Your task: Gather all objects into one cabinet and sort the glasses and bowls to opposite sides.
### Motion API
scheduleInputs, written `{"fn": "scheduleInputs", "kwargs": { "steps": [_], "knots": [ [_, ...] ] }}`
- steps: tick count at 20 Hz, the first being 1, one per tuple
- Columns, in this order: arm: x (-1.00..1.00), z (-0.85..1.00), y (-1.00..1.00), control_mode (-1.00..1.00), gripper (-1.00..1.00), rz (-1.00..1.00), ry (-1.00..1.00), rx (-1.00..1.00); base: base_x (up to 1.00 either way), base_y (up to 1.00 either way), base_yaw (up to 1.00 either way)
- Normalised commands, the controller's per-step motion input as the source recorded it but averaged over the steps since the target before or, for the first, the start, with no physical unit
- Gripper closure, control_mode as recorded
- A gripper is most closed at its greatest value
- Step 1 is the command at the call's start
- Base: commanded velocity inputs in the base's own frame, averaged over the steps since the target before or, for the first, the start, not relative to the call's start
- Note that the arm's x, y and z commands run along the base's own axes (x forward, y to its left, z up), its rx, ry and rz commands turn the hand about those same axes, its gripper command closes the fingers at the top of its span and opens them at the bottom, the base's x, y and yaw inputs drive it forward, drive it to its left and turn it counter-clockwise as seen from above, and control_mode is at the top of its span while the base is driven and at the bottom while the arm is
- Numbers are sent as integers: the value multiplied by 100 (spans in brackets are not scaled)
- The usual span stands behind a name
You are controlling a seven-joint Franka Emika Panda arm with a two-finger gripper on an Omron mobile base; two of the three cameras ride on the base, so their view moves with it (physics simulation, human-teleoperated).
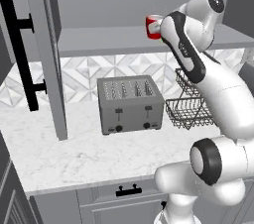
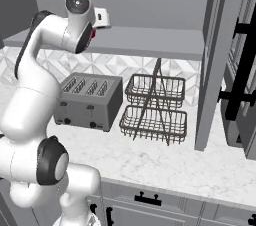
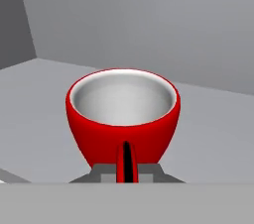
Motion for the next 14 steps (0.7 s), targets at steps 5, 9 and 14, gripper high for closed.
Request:
{"fn": "scheduleInputs", "kwargs": {
  "steps": [5, 9, 14],
  "knots": [
    [-100, 0, -2, -100, 100, 0, -6, 1, 0, 0, 0],
    [-100, 0, -7, -100, 100, 0, -5, 1, 0, 0, 0],
    [-100, 6, -8, -100, 100, 0, -1, 1, 0, 0, 0]
  ]
}}
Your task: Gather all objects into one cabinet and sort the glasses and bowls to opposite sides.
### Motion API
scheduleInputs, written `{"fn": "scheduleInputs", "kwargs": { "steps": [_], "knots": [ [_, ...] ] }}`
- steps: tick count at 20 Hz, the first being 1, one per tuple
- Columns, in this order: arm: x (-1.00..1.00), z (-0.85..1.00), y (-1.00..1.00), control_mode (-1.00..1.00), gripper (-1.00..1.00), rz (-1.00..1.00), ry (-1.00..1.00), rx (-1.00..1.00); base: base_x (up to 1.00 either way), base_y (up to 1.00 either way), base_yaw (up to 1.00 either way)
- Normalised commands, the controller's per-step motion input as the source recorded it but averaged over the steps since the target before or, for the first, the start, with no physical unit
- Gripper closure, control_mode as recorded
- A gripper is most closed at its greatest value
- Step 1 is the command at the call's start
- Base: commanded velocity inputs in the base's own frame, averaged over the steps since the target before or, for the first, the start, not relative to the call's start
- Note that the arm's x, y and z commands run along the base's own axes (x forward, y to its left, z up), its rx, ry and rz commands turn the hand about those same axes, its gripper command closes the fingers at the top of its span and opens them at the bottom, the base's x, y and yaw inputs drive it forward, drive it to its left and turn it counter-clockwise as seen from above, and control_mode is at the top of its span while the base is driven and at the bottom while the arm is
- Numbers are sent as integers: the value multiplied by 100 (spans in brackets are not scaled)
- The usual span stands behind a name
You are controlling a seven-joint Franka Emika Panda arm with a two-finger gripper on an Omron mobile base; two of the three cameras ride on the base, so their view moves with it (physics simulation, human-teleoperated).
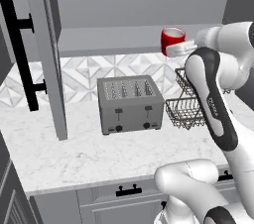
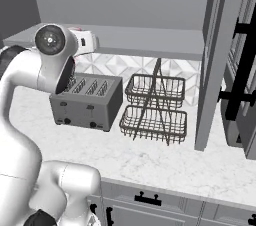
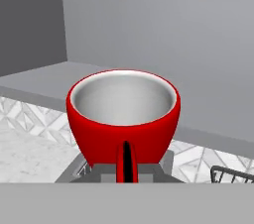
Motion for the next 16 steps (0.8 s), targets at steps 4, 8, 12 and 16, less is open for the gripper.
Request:
{"fn": "scheduleInputs", "kwargs": {
  "steps": [4, 8, 12, 16],
  "knots": [
    [-100, 11, -12, -100, 100, 0, 0, 0, 0, 0, 0],
    [-63, 18, 0, -100, 100, -3, 17, 0, 0, 0, 0],
    [-34, 2, 0, -100, 100, -3, 8, 0, 0, 0, 0],
    [0, 0, 0, -100, 100, 0, 0, 0, 0, 0, 0]
  ]
}}
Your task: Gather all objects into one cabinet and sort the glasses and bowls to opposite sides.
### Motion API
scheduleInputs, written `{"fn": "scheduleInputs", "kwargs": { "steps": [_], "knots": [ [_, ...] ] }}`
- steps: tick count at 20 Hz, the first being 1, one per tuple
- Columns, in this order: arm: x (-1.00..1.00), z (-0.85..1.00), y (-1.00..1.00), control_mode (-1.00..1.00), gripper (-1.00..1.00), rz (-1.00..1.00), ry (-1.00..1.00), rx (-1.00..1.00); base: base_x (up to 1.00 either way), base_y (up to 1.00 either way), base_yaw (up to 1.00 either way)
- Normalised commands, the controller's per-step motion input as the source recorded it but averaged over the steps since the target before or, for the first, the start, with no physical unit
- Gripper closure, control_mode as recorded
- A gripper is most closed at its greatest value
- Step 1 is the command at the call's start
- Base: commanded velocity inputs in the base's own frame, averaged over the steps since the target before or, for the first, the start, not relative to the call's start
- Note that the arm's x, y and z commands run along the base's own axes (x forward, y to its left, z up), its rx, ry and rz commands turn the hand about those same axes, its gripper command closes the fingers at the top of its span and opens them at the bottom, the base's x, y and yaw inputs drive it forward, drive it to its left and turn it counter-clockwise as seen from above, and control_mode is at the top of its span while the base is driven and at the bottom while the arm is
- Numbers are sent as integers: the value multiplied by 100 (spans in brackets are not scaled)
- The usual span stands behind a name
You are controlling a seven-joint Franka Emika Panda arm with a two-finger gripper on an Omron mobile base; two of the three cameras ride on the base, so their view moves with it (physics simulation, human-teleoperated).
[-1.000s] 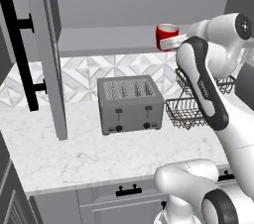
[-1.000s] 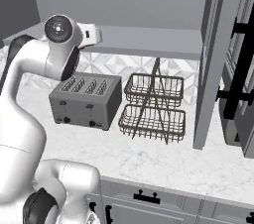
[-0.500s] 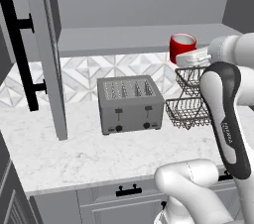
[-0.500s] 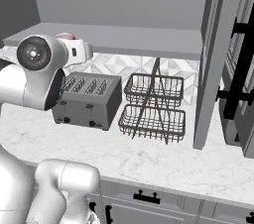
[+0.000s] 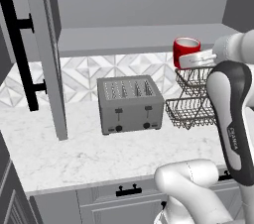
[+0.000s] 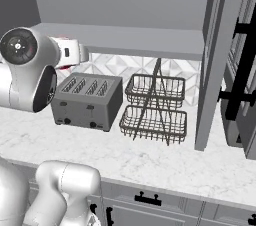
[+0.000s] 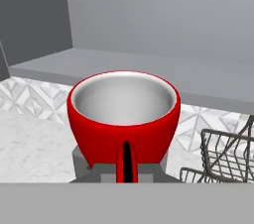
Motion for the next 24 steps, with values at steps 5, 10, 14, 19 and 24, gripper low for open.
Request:
{"fn": "scheduleInputs", "kwargs": {
  "steps": [5, 10, 14, 19, 24],
  "knots": [
    [0, 0, 0, -100, 100, 0, 0, 0, 0, 0, 0],
    [0, 0, 0, 100, 100, 0, 0, 0, -30, 0, 0],
    [0, 0, 0, 100, 100, 0, 0, 0, -100, -16, -2],
    [0, 0, 0, 100, 100, 0, 0, 0, -100, -27, -5],
    [0, 0, 0, 100, 100, 0, 0, 0, -82, -77, -7]
  ]
}}
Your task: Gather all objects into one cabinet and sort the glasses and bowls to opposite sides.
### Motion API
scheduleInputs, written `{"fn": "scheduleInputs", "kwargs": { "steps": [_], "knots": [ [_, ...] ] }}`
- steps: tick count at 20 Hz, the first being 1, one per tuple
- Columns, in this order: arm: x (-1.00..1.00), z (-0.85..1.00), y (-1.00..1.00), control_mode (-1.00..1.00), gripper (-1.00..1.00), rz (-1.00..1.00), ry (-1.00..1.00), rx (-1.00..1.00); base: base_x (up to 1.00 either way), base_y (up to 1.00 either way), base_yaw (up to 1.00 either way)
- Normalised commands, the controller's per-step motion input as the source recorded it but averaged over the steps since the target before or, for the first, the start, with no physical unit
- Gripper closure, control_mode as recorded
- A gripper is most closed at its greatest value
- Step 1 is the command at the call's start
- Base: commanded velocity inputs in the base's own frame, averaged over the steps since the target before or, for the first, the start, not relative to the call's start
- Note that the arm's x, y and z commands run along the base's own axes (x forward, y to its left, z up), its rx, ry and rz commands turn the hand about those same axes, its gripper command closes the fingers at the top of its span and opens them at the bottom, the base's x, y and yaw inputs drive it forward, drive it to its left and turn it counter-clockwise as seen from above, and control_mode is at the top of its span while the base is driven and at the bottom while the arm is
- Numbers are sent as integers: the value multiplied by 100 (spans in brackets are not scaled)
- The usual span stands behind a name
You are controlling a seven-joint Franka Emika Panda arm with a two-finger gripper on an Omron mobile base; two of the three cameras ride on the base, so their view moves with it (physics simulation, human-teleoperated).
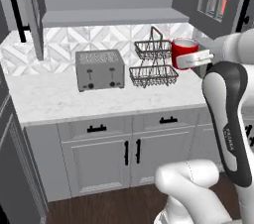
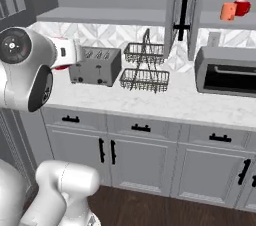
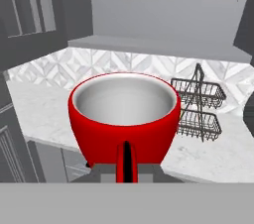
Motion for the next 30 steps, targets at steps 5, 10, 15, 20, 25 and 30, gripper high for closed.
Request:
{"fn": "scheduleInputs", "kwargs": {
  "steps": [5, 10, 15, 20, 25, 30],
  "knots": [
    [0, 0, 0, 100, 100, 0, 0, 0, -59, -100, -1],
    [0, 0, 0, 100, 100, 0, 0, 0, -40, -100, -1],
    [0, 0, 0, 100, 100, 0, 0, 0, 13, -99, 0],
    [0, 0, 0, 100, 100, 0, 0, 0, 80, -58, 0],
    [0, 0, 0, 100, 100, 0, 0, 0, 98, -11, 0],
    [0, 0, 0, 100, 100, 0, 0, 0, 69, -15, -1]
  ]
}}
